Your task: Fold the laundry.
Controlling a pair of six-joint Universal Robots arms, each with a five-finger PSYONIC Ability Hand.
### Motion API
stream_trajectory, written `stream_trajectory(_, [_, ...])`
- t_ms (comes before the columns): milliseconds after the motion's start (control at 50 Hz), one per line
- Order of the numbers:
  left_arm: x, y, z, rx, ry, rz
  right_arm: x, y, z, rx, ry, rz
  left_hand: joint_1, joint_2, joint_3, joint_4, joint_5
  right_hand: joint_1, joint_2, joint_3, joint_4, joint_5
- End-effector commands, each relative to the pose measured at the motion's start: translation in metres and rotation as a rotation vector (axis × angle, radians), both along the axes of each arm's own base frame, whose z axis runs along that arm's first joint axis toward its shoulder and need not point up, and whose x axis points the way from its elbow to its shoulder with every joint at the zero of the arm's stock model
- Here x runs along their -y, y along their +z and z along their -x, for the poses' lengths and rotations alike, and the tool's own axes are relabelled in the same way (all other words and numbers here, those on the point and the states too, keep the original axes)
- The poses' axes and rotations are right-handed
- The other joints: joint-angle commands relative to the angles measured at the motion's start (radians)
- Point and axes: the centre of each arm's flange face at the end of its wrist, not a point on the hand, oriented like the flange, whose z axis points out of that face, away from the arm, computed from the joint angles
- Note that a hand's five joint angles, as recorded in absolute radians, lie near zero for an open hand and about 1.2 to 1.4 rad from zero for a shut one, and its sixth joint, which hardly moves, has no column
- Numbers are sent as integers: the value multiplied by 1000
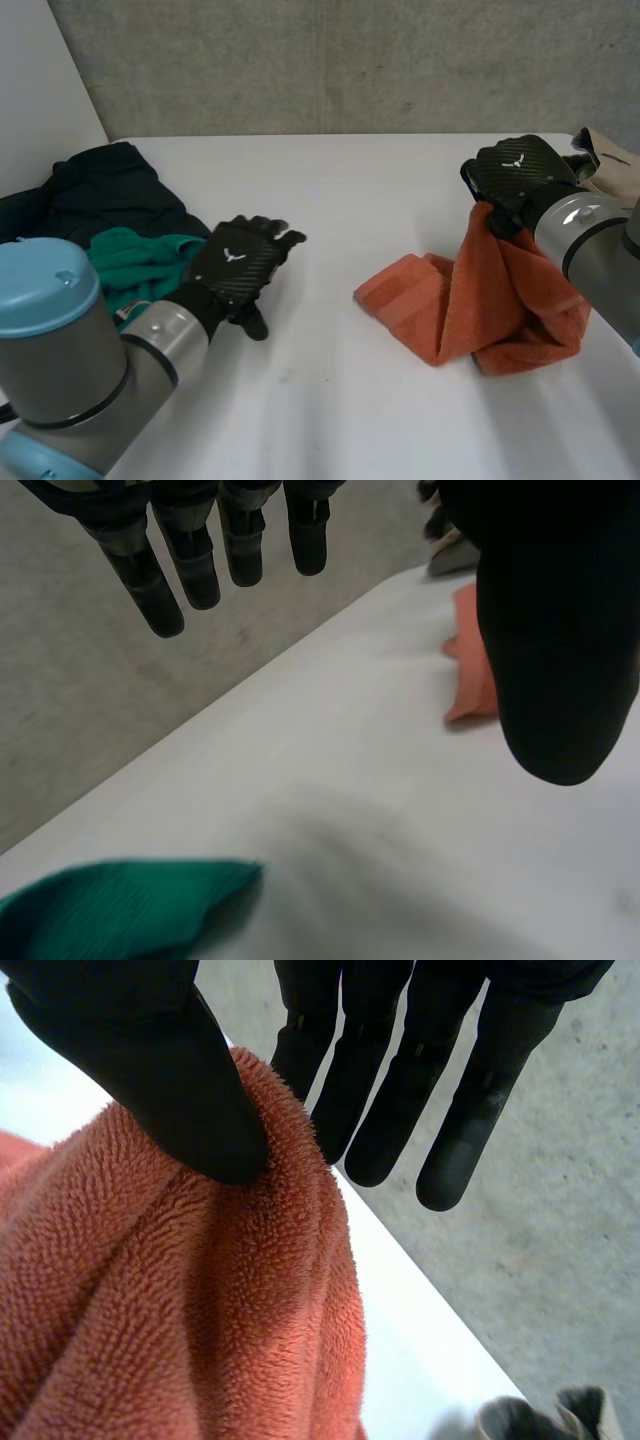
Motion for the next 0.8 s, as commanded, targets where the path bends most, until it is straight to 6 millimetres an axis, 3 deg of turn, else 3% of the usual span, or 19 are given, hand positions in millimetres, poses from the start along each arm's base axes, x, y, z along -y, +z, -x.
stream_trajectory(20, [9, -9, 28, -28, -102, -34, -27, 32, -5, 122, 66, 32, -20, -30, -33, -29, -51, 291, 221, 207, 197, 256])
stream_trajectory(220, [18, -32, 81, -20, -172, -57, -67, 68, -11, 238, 163, 72, -20, -30, -33, -29, -51, 291, 221, 207, 197, 256])
stream_trajectory(380, [0, -64, 109, 44, -221, -193, -85, 88, -10, 307, 191, 104, -20, -30, -33, -29, -51, 291, 221, 207, 197, 256])
stream_trajectory(420, [-8, -69, 112, 55, -227, -243, -85, 88, -9, 316, 187, 108, 299, 289, 286, 290, 268, 291, 221, 207, 197, 256])
stream_trajectory(460, [-11, -66, 113, 48, -223, -255, -83, 87, -8, 314, 179, 109, 762, 753, 749, 753, 731, 291, 221, 207, 197, 256])
stream_trajectory(480, [-7, -57, 111, 25, -192, -245, -77, 85, -5, 308, 162, 111, 1197, 1188, 1184, 1189, 1166, 291, 221, 207, 197, 256])
stream_trajectory(540, [7, -33, 98, -18, -82, -207, -64, 78, 0, 282, 127, 111, 1202, 1192, 1189, 1193, 1171, 291, 221, 207, 197, 256])
stream_trajectory(600, [20, 8, 71, -75, 81, -134, -42, 70, 12, 224, 69, 118, 1202, 1192, 1189, 1193, 1171, 291, 221, 207, 197, 256])
stream_trajectory(640, [22, 39, 53, -118, 133, -74, -29, 68, 19, 180, 42, 136, 1202, 1192, 1189, 1193, 1171, 291, 221, 207, 197, 256])
stream_trajectory(700, [13, 67, 33, -149, 131, -31, -16, 68, 22, 144, 31, 153, 1202, 1192, 1189, 1193, 1171, 291, 221, 207, 197, 256])
stream_trajectory(760, [1, 77, 24, -160, 92, -26, -10, 66, 19, 131, 44, 158, 1202, 1192, 1189, 1193, 1171, 291, 221, 207, 197, 256])
stream_trajectory(800, [-9, 73, 20, -146, 47, -53, -4, 63, 13, 126, 76, 166, 1202, 1192, 1189, 1193, 1171, 291, 221, 207, 197, 256])
